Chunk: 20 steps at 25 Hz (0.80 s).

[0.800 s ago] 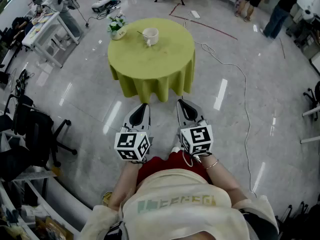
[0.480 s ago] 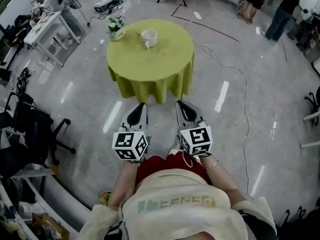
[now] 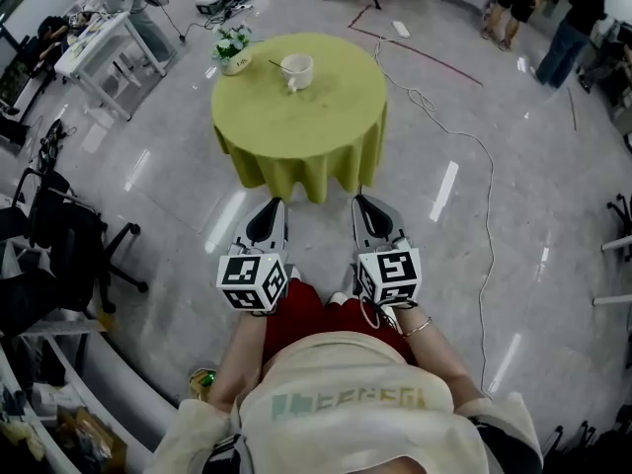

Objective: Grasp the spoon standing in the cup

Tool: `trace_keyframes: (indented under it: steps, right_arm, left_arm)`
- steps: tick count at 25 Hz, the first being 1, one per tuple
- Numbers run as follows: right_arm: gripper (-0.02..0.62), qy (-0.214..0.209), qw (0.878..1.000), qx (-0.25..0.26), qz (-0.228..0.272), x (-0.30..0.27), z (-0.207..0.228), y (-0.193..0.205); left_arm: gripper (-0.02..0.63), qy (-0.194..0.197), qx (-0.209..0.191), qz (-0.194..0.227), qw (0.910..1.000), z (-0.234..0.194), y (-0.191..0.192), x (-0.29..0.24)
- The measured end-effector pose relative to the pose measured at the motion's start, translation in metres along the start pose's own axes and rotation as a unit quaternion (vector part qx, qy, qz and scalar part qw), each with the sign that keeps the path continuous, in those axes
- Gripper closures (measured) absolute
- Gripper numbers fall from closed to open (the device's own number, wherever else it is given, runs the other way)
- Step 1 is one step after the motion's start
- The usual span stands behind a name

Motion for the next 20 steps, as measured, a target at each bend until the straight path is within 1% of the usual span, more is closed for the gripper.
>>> trace_keyframes:
  steps: [5, 12, 16, 20]
  right_arm:
    - [0.558, 0.013, 1.000, -0.004, -0.001, -0.011, 0.013, 0.000]
    - [0.558, 0.035, 0.999, -0.003, 0.006, -0.036, 0.037, -0.007]
    - [0.558, 0.038, 0.999, -0.003, 0.004, -0.055, 0.045, -0.011]
    - [0.558, 0.033, 0.999, -0.002, -0.009, -0.081, 0.048, -0.005]
  left_arm:
    - [0.574, -0.002, -0.001, -0.001, 1.0000, -0.008, -0.002, -0.016]
    - [0.574, -0.001, -0.008, 0.001, 1.0000, -0.025, -0.009, -0.053]
    - [0.574, 0.003, -0.005, 0.000, 1.0000, -0.032, -0.012, -0.074]
    - [0.573, 0.006, -0.002, -0.008, 1.0000, -0.043, -0.010, -0.096]
Point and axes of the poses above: the fingertips, and each gripper's own axes: x backward along the fingers, z to its right, y out of its underside, the point moved 3 cm from there along x, backward along the fingers, and after that the axes turned 4 degrees about z, right-handed, at the moved point
